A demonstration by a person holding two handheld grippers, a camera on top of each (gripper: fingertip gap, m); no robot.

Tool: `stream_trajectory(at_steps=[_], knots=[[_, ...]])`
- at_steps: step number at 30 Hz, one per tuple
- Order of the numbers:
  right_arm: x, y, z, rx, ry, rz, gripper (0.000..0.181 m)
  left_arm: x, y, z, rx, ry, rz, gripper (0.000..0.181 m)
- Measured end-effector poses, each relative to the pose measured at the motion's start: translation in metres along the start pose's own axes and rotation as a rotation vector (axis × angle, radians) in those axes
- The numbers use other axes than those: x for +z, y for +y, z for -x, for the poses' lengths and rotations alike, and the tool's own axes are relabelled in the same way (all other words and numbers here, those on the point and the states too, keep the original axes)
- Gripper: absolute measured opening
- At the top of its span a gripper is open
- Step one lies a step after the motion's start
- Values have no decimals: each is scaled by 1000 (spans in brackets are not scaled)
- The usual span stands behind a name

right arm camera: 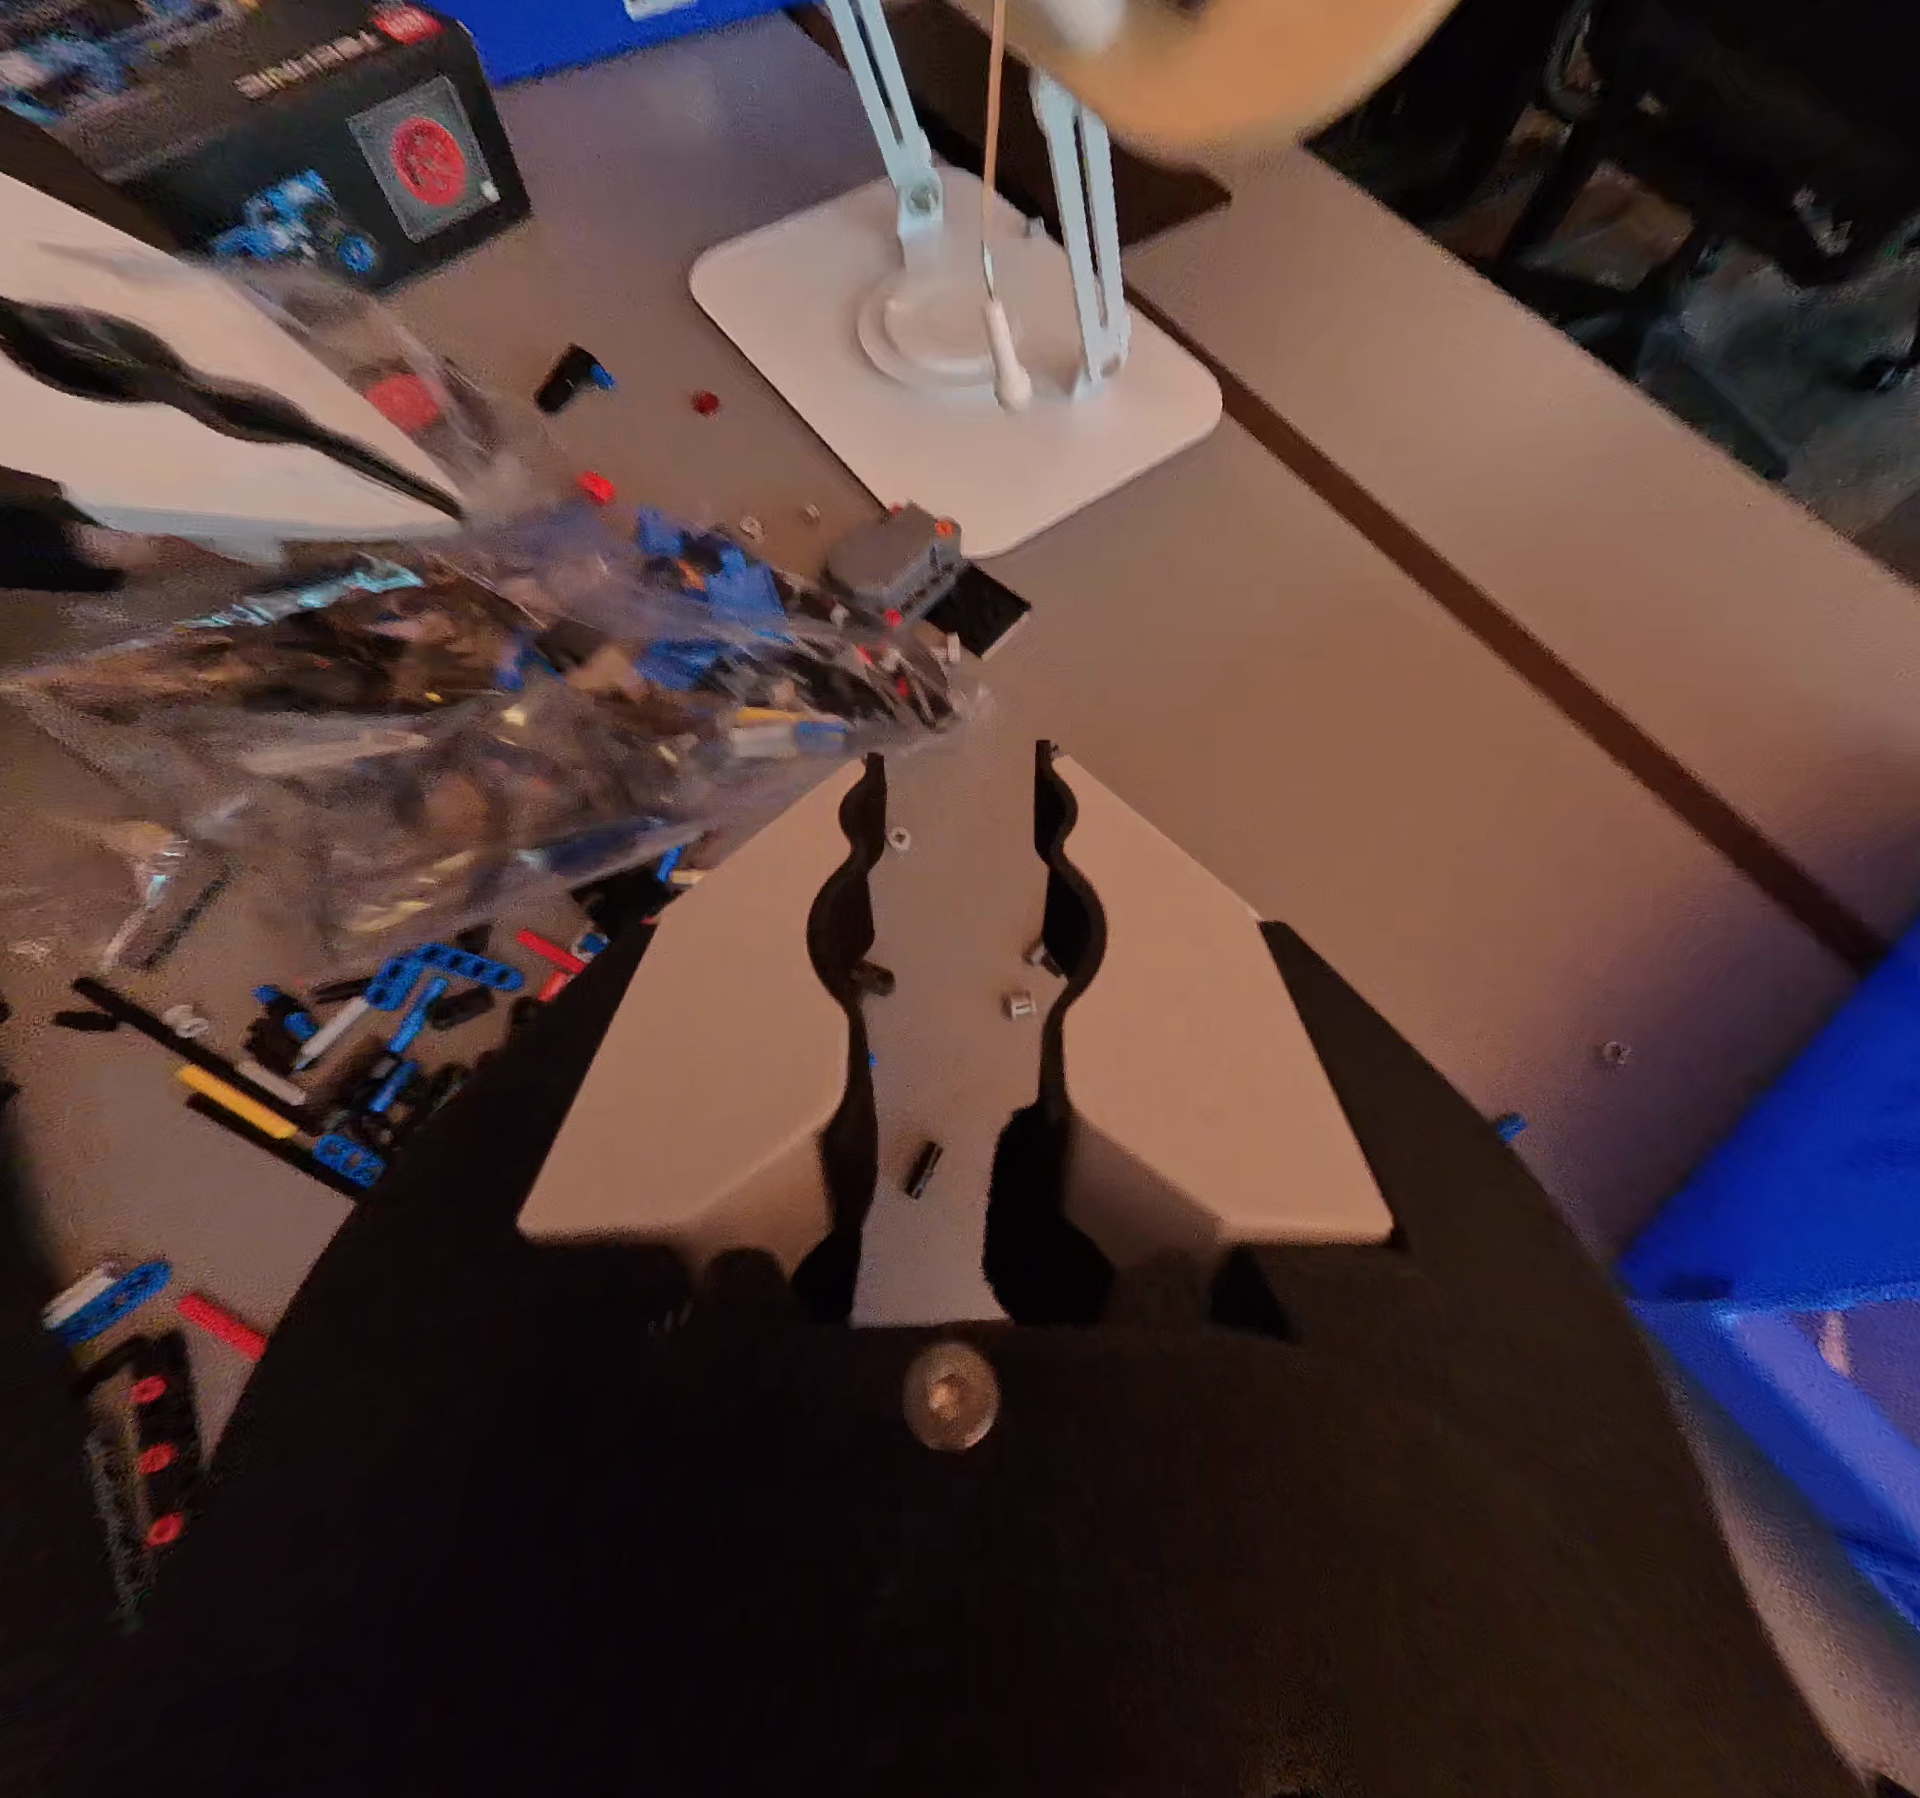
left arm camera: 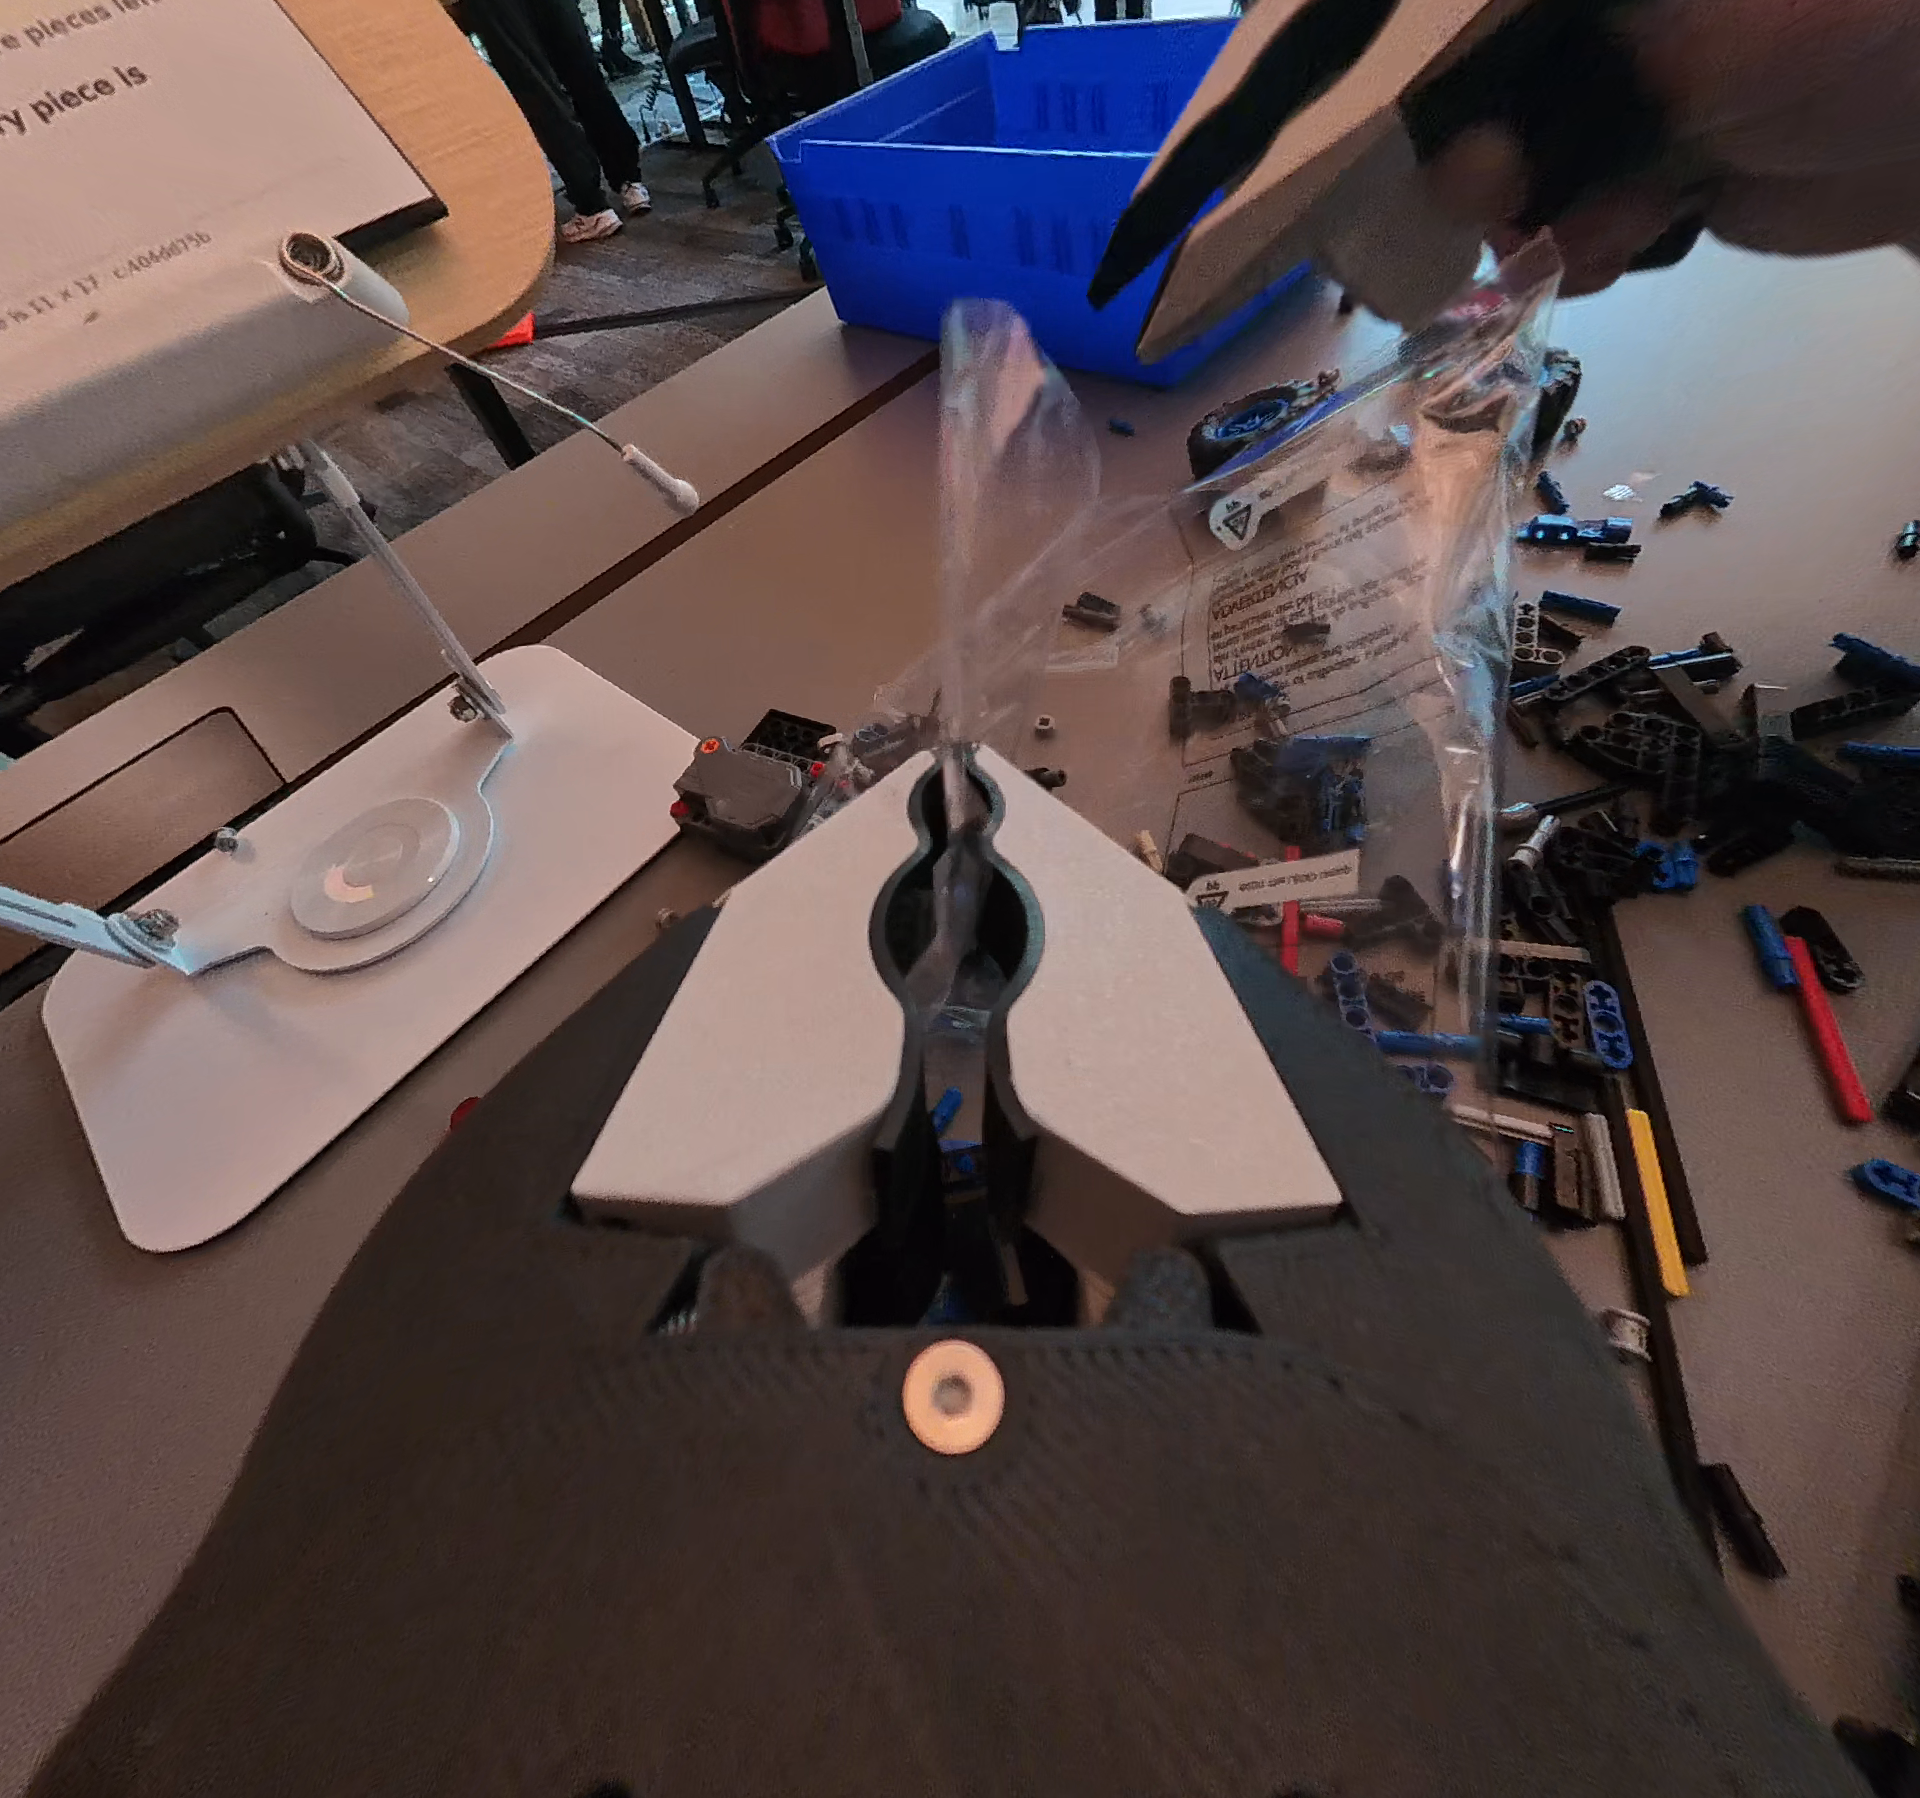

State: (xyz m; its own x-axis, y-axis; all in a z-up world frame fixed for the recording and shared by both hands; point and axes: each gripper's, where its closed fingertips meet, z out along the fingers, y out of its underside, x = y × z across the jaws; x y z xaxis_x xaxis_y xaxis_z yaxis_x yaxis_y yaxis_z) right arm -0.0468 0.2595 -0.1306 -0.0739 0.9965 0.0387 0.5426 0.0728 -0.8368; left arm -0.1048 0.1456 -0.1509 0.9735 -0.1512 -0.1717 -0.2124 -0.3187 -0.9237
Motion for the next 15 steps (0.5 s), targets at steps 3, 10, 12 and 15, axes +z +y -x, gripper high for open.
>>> stream_trajectory(at_steps=[3, 10, 12, 15], knots=[[20, 32, -20, 64, 64, 73, 24, 1, 1, 0, 0, 3, 4, 0], [67, 98, -35, 122, 154, 377, 35, -2, 1, 1, -3, -1, -2, 0], [71, 105, -35, 106, 165, 417, 21, -2, 0, 0, 1, -1, -3, 0], [72, 107, -31, 108, 147, 417, 2, -2, 0, 0, 4, 0, -4, 0]])
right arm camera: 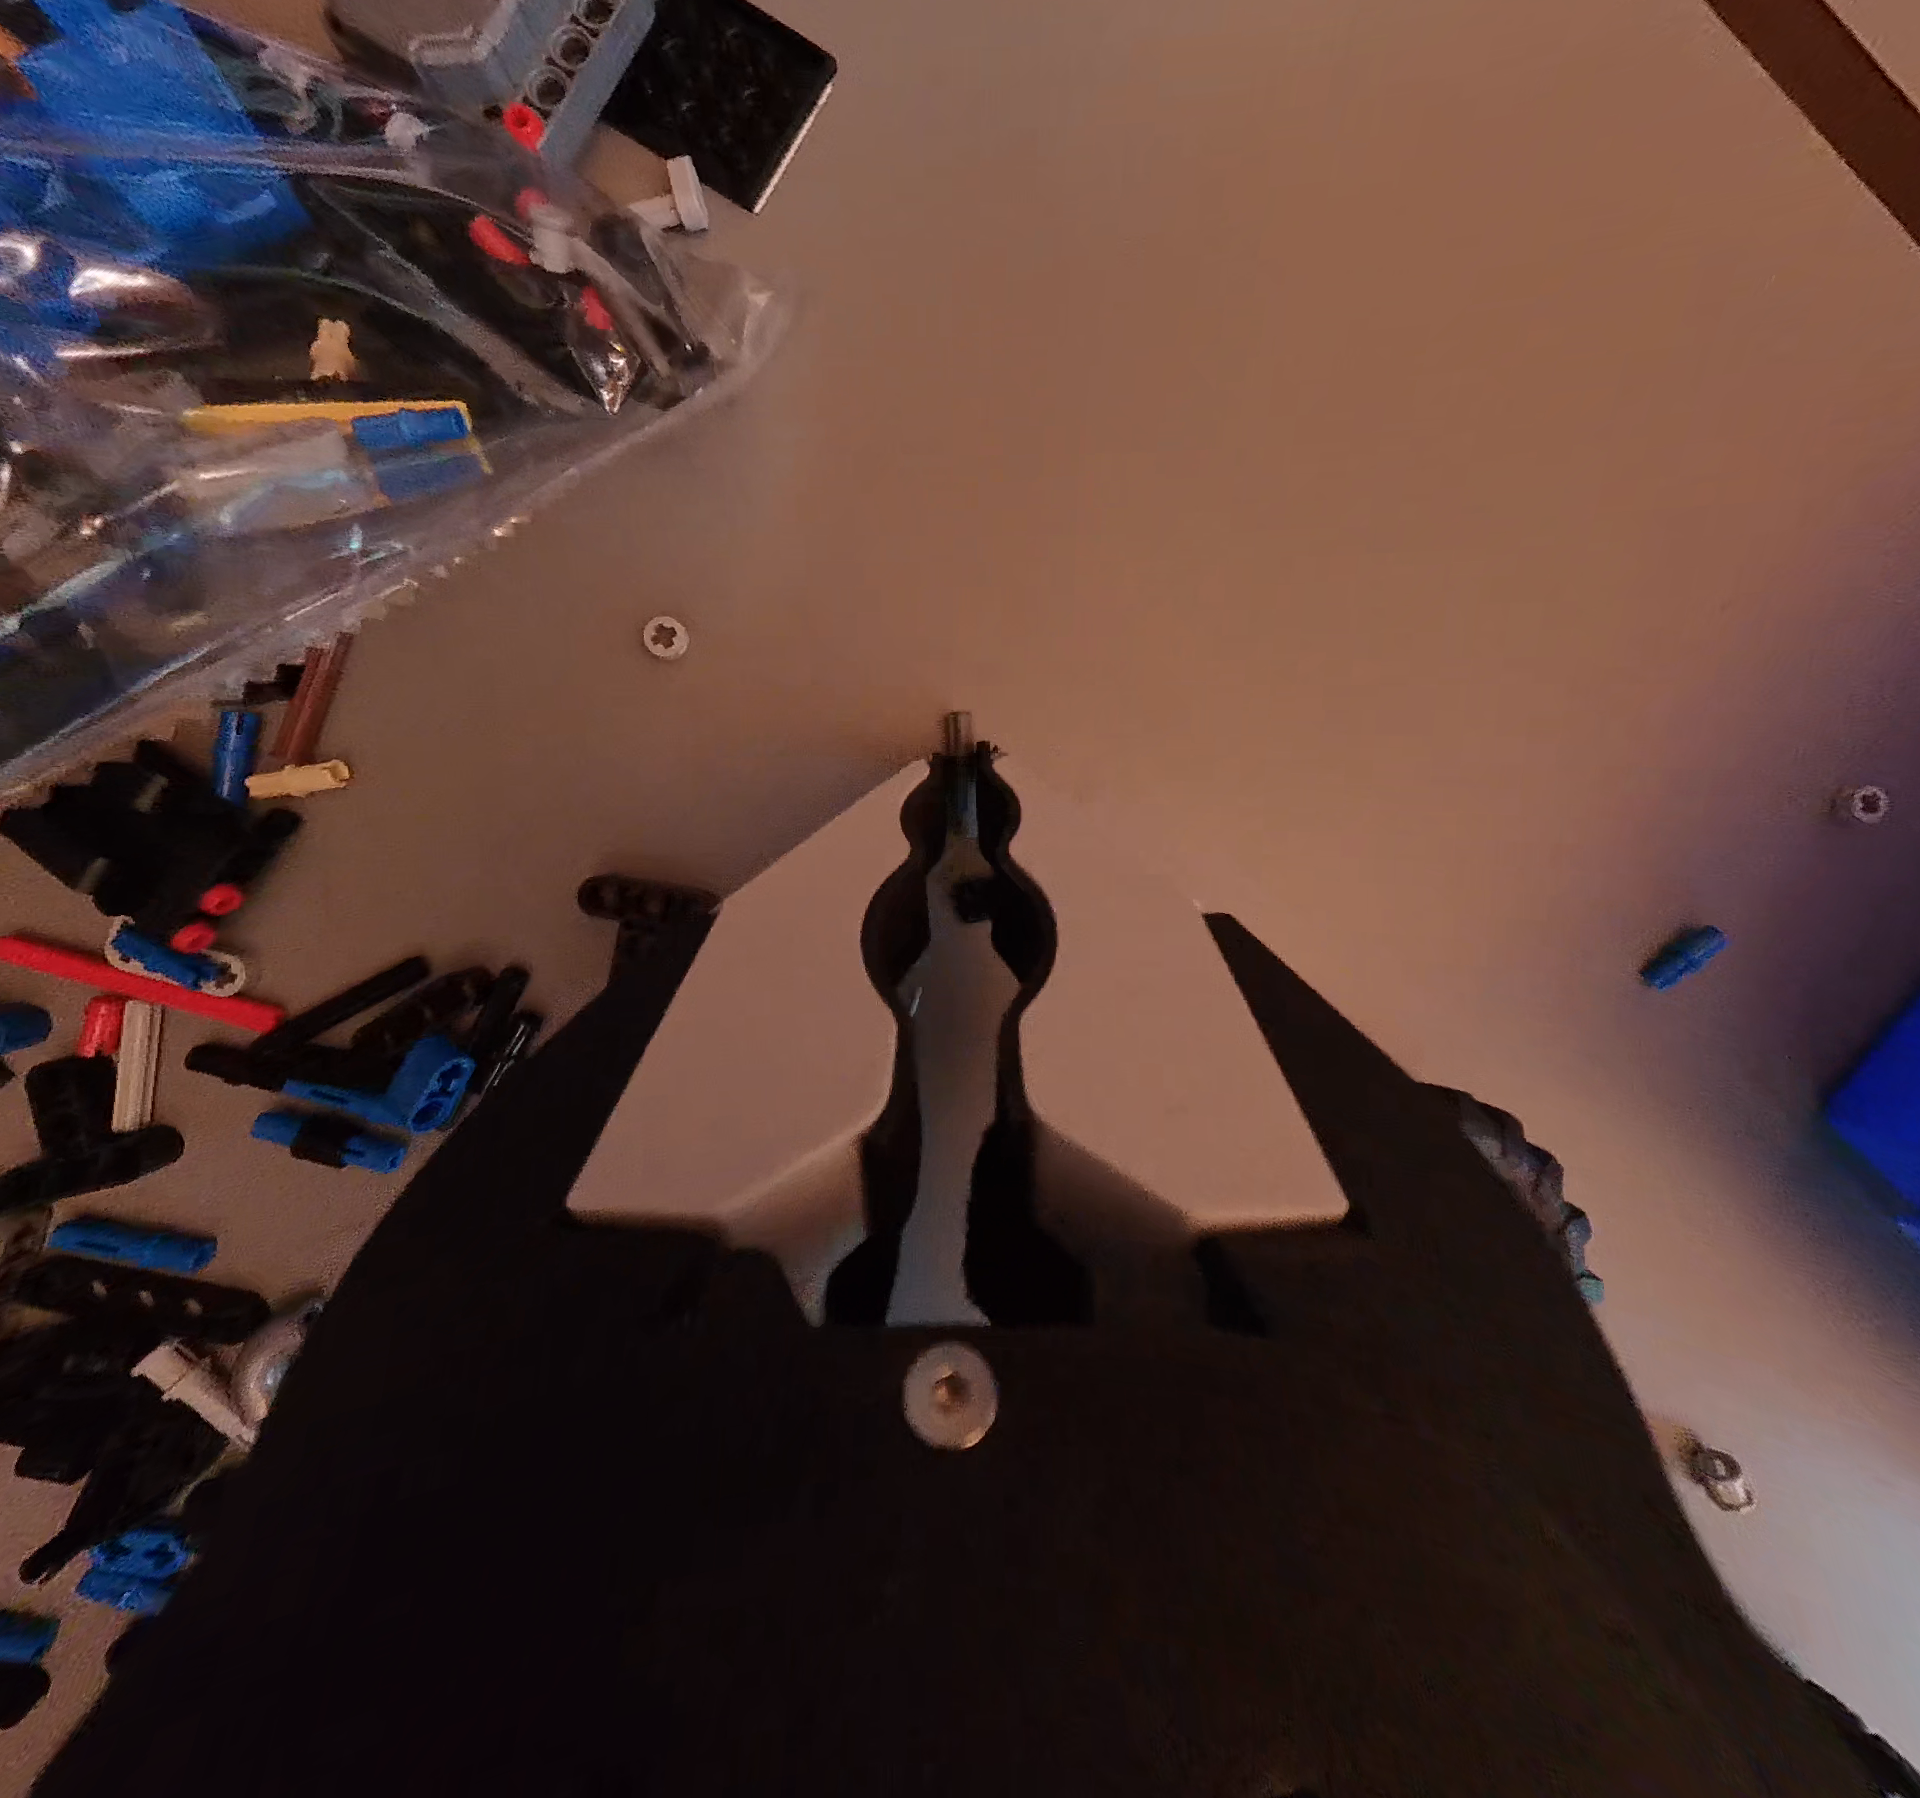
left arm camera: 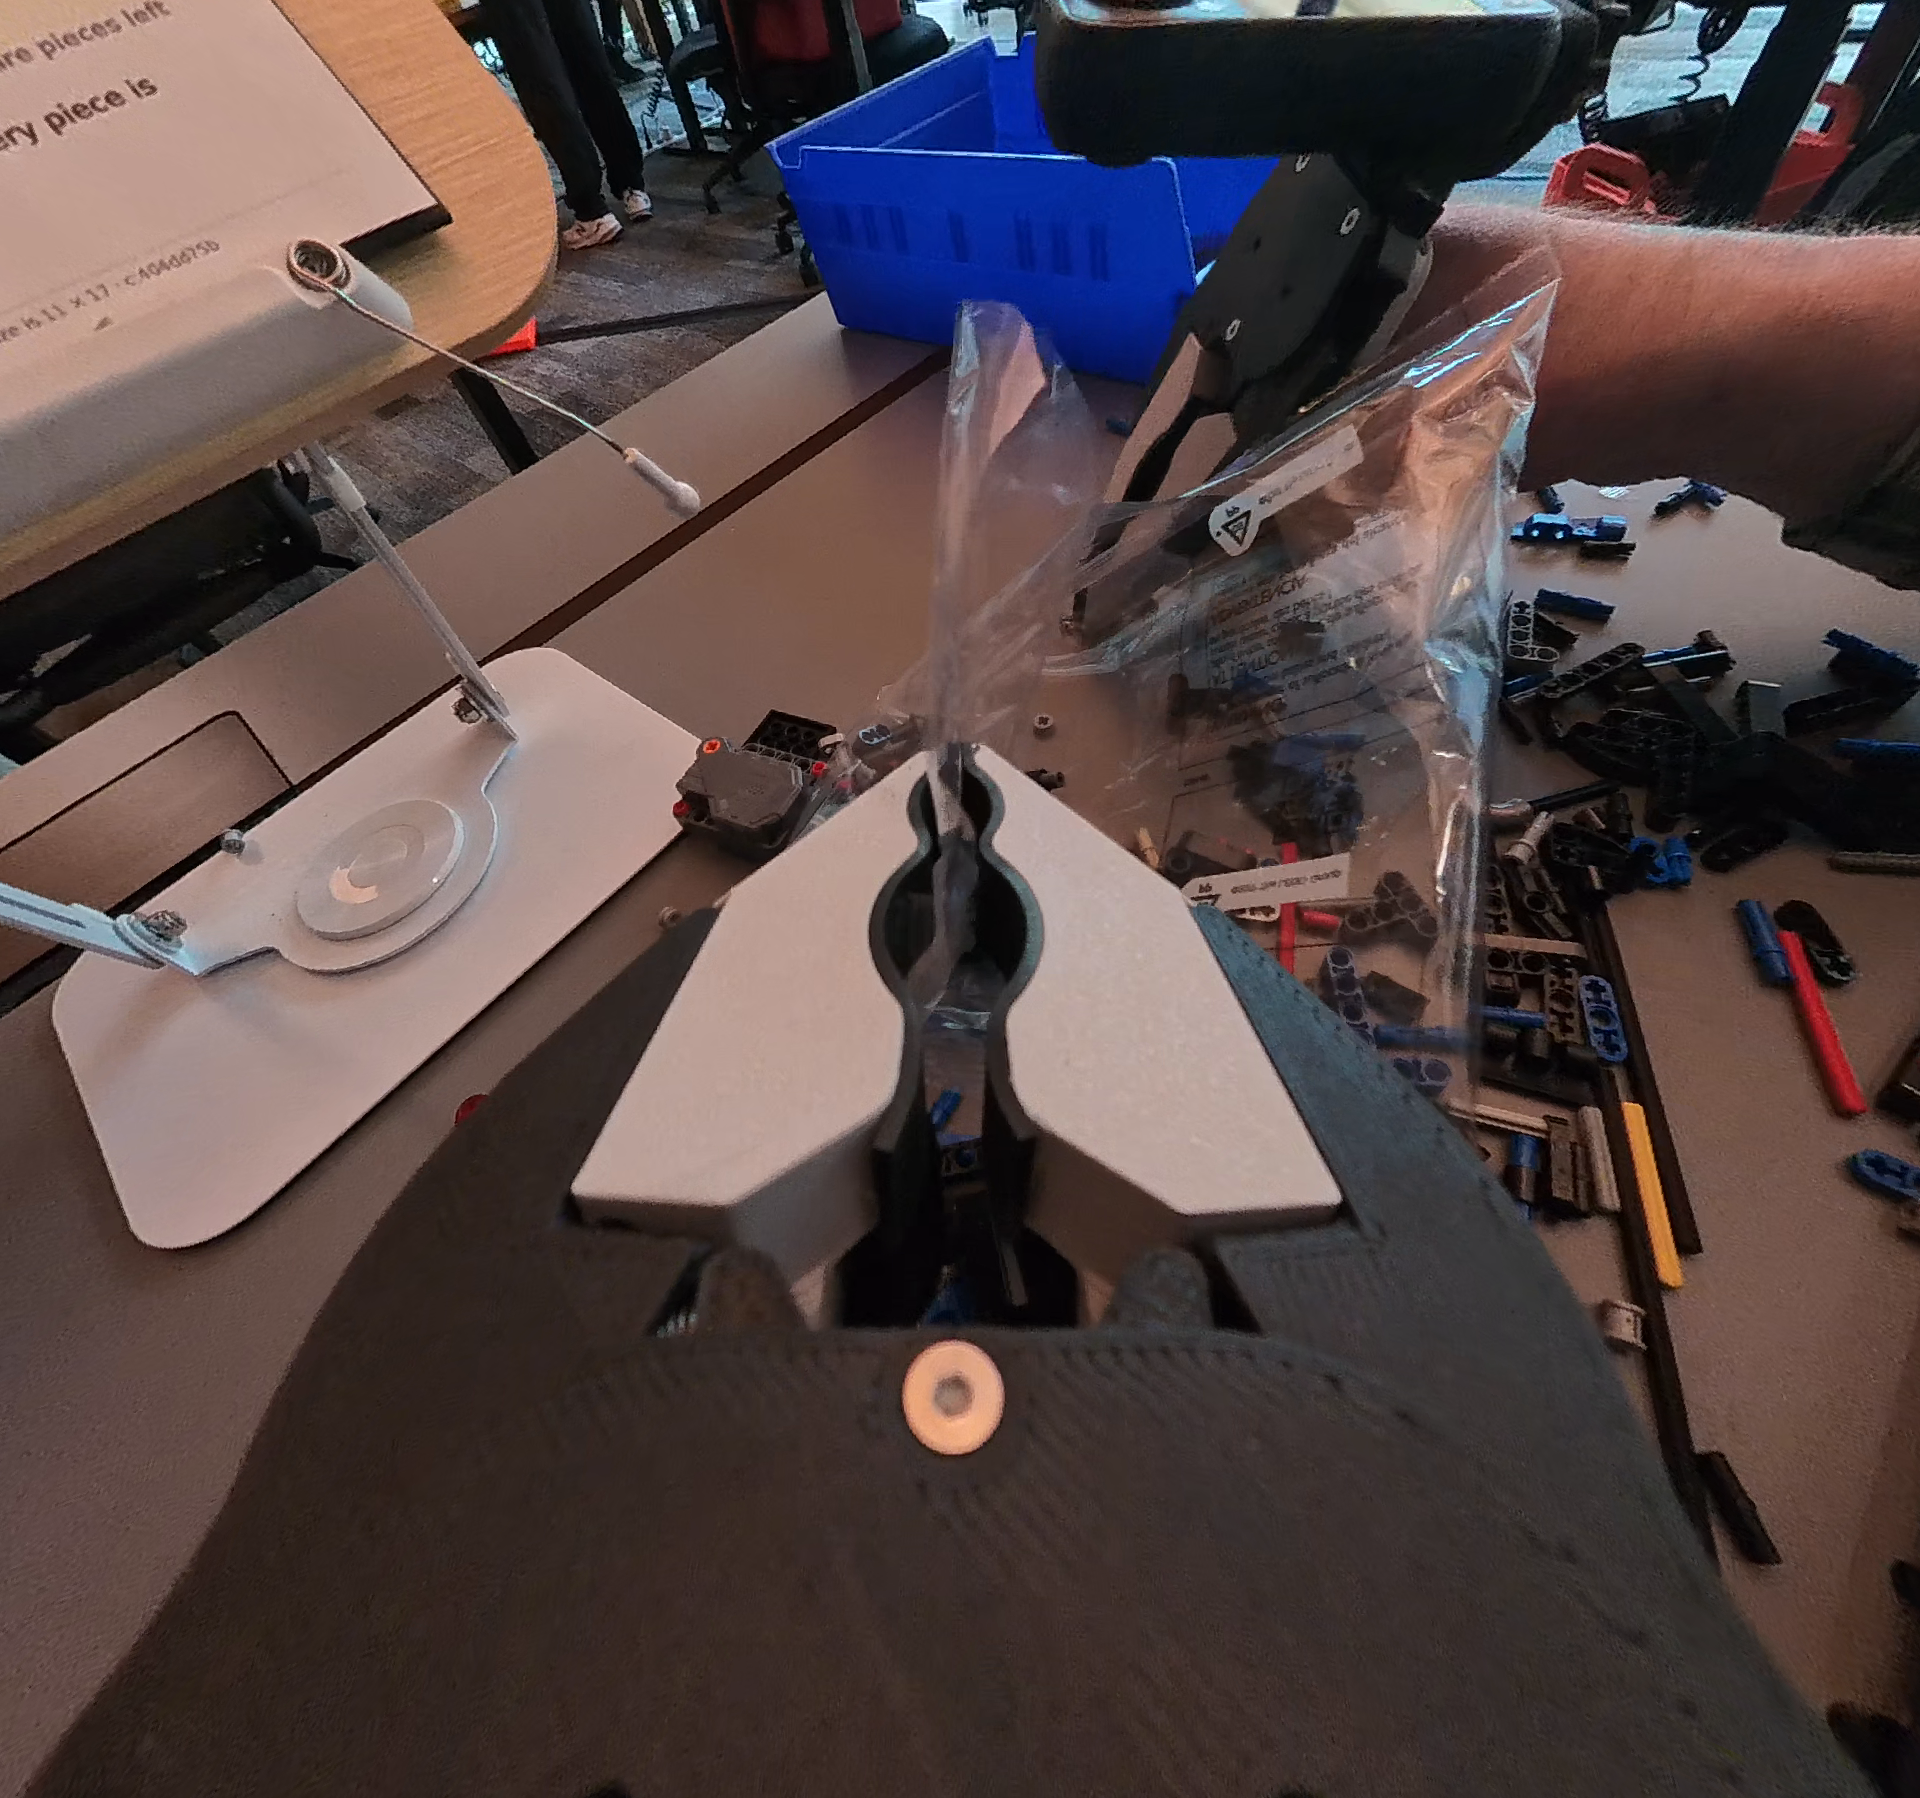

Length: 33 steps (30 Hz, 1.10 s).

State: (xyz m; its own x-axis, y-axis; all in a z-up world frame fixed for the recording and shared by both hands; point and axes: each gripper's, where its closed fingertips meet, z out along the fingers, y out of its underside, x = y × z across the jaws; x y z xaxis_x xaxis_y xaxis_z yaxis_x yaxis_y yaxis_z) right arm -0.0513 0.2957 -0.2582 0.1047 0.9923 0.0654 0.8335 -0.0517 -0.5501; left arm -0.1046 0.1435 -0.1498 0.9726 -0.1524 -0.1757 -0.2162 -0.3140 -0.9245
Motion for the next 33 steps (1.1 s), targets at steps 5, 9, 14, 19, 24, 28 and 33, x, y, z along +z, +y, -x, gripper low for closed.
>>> stream_trajectory(at_steps=[5, 9, 14, 19, 24, 28, 33], knots=[[-4, 2, 5, 20, -67, -19, 2, -1, 0, 0, -2, 1, -2, 0], [-28, -3, 7, 25, -112, -82, 2, -1, 0, 1, -5, -1, -2, 0], [-135, -54, 28, -72, -171, -421, 1, 1, -1, 1, -5, -2, -3, 0], [-179, -80, 131, -437, -302, -491, 2, 2, -3, -2, 9, 1, -15, 0], [-133, -82, 141, -493, -229, -401, 43, 0, -1, 3, -10, -10, -18, 0], [-160, -85, 91, -336, -176, -536, 27, -1, -3, 5, -19, -15, -25, 0], [-98, -31, 45, -197, -193, -285, 29, 0, -3, 5, -17, -19, -25, 0]])
